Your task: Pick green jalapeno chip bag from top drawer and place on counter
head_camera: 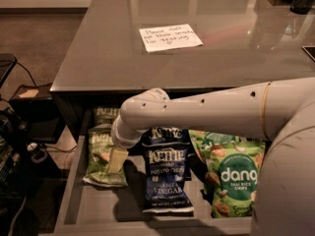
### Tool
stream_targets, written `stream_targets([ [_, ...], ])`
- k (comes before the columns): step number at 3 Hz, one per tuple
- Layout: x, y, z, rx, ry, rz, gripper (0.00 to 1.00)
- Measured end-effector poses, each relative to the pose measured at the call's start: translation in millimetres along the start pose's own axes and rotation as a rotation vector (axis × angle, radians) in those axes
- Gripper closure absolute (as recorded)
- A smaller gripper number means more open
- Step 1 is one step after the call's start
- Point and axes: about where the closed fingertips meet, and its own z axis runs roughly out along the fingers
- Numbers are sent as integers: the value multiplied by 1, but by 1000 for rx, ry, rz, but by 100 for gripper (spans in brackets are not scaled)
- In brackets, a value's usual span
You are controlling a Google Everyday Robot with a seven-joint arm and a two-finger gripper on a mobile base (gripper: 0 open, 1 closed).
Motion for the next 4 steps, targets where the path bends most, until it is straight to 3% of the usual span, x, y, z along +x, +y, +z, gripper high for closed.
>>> stream_targets([
  [2,1,4,-6,-9,-6,45,43],
  [4,-28,28,-64,20,-111,102,89],
])
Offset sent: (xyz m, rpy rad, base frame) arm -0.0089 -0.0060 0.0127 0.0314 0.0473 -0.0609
